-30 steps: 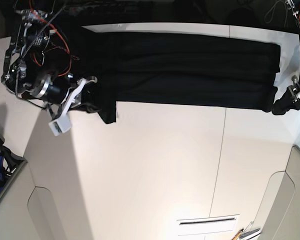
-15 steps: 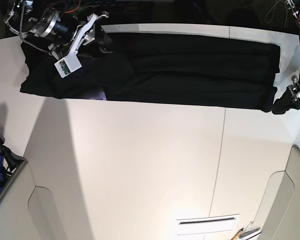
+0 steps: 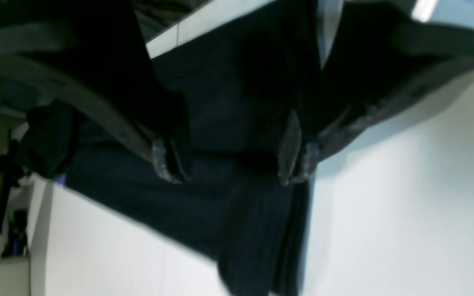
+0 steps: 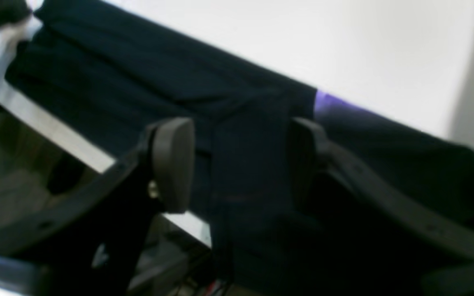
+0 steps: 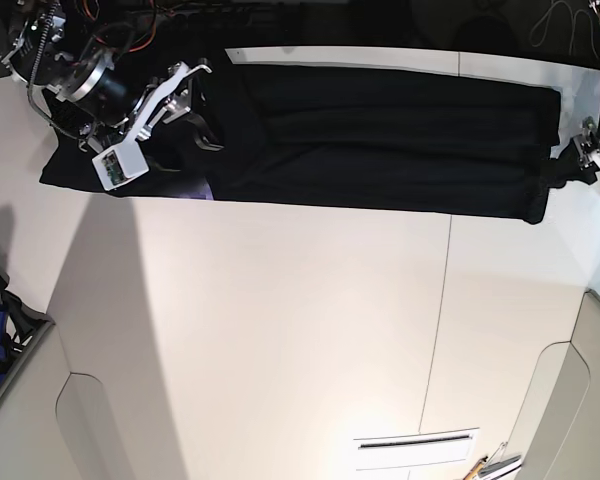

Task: Fold the T-shirt properly
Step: 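Grasp the folded strip's end near the right gripper with the right gripper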

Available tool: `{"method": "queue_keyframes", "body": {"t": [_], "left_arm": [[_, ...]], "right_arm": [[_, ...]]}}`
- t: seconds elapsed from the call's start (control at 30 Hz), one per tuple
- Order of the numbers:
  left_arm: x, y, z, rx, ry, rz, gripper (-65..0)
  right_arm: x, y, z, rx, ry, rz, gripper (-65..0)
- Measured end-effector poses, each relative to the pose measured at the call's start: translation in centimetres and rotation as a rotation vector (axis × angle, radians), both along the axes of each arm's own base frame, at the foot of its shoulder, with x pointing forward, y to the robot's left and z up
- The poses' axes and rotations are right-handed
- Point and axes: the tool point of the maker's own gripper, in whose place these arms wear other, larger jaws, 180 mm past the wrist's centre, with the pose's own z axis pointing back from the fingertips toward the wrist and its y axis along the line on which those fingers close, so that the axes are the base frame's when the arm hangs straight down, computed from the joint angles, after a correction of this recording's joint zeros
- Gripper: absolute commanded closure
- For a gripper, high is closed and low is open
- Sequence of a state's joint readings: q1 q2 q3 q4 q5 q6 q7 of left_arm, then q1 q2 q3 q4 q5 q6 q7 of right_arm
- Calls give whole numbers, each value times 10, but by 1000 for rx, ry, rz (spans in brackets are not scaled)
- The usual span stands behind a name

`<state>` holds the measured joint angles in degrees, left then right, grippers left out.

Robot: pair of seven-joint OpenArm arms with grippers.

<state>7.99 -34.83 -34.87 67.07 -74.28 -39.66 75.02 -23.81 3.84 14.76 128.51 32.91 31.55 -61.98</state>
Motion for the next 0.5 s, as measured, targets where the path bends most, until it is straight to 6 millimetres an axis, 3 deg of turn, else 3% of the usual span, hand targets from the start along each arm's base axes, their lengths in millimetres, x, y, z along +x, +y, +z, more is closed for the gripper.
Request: {"method": "queue_keyframes", "body": {"t": [0.27,0.5], "left_arm": [[-10,14,-26,123,22,68,-374],[-4,-14,-36,40,-19,98,-374]], "right_arm": [[2,-1,1,-4,-8,-3,-351],[2,-1,1,-4,-9,-3,-351]]}}
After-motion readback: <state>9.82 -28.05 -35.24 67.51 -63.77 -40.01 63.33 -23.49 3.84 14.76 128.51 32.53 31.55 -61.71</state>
